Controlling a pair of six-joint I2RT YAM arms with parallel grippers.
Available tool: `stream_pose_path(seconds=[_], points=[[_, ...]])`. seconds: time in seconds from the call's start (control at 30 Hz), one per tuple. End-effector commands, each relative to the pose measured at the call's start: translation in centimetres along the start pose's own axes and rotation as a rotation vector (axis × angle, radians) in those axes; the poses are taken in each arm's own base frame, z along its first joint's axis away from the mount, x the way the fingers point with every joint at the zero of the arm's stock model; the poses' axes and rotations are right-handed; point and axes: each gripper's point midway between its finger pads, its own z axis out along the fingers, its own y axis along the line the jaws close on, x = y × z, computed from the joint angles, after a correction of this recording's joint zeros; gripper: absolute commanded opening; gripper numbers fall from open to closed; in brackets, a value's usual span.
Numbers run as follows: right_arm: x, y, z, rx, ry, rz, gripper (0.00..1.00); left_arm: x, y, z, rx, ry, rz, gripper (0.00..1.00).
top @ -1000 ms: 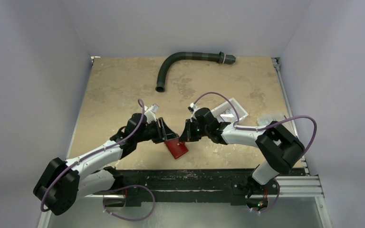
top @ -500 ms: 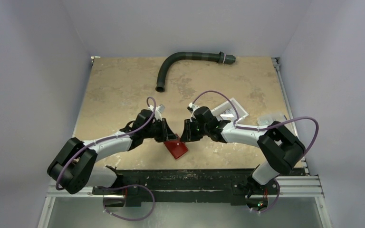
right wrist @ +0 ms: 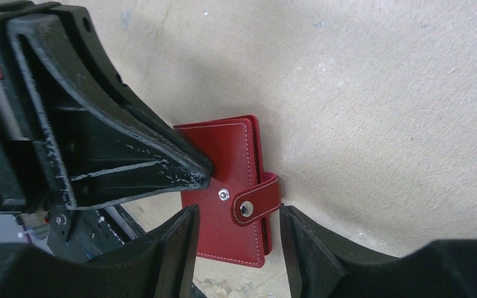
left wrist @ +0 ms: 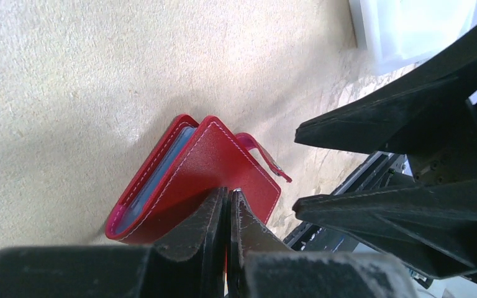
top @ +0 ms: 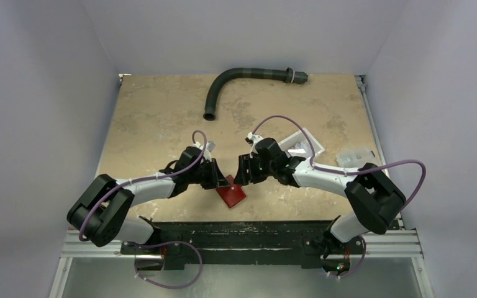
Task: Put the credit cards into the card holder
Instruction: Close the card holder at the center of the board.
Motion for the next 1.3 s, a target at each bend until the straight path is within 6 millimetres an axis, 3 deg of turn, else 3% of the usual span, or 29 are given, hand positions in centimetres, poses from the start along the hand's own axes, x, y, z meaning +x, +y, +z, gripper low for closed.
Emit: stream_pose_path(seconds=[0.0,0.23,0.37,0.5,0.7,0.87,1.03,1.27], points=[[-2.1,1.4,-0.7,-0.041,-0.073,-0.059,0.56,-0.8,0.3,0.4,0.002,-0.039,0.034,0.00],[-2.0,1.7,-0.2,-0.059,-0.054,-0.076,0.37,-0.7,0.4,0.5,-0.002,-0.035,0.028,0.00],[-1.8,1.2,0.0,-0.042,-0.052,-0.078,0.44,-0.8,0.4,0.6,-0.002,-0.035,0.030,0.00],[-1.2,1.0,0.4,-0.041,-0.033,-0.081,0.44,-0.6,0.7,0.6,-0.008,-0.030,0.027,0.00],[-1.2,1.0,0.5,-0.043,-0.030,-0.084,0.27,-0.4,1.0,0.7,-0.011,-0.029,0.021,0.00],[-1.1,0.7,0.6,-0.032,-0.029,-0.082,0.19,-0.2,1.0,0.7,-0.006,-0.026,0.017,0.00],[-0.9,0.9,0.5,-0.043,-0.027,-0.071,0.00,-0.1,1.1,0.6,-0.011,-0.026,0.015,0.00],[0.2,2.8,0.5,-0.169,0.000,-0.020,0.00,0.1,1.7,0.7,-0.026,-0.032,0.005,0.00]])
